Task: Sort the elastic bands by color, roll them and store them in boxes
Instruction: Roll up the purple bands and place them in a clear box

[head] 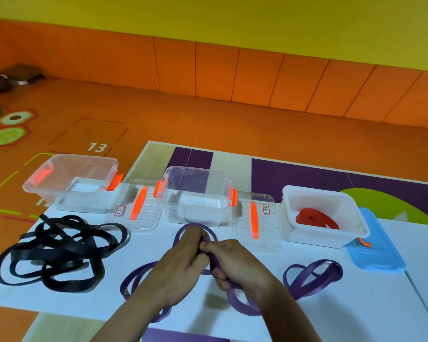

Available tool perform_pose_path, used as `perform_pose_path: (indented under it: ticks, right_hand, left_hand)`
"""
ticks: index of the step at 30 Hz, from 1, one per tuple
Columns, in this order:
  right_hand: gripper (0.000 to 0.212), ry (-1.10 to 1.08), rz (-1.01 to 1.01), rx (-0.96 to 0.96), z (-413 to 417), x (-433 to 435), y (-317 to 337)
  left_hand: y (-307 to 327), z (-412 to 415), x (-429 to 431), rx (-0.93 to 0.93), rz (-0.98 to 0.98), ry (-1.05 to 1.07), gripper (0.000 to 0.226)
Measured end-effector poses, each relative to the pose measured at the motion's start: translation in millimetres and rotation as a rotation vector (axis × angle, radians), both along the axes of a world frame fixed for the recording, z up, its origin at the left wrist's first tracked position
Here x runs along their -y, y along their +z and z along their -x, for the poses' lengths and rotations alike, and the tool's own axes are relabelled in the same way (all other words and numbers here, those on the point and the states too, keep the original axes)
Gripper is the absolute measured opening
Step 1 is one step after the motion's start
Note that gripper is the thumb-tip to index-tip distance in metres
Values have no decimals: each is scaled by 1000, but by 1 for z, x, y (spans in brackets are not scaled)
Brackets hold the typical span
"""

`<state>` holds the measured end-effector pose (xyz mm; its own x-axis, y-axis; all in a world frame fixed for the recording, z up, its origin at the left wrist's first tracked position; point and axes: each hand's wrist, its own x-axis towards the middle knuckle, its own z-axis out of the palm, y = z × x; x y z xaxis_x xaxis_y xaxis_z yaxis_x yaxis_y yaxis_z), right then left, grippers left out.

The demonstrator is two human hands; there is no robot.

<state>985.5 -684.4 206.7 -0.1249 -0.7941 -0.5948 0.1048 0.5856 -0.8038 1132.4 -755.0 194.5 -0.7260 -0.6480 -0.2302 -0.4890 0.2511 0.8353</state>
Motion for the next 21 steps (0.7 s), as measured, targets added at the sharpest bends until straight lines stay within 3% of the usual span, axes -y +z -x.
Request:
perform_pose_path:
  ticks: [3,6,11,17,21]
  right_hand:
    - [32,78,129,-133,7,-4,3]
    - [17,247,264,-370,15,-10,9]
    - [42,400,417,-731,24,-9,10]
    - [53,471,499,-859,32,-5,10]
    - [57,381,532,-866,36,-2,9]
  left_hand:
    - [2,4,4,-190,-180,155,33]
    - [7,6,14,-270,-366,320,31]
    - [20,-2,26,-261,-586,204,39]
    - [23,-6,31,-306,-517,131,16]
    - [19,3,20,-454,-420,277,12]
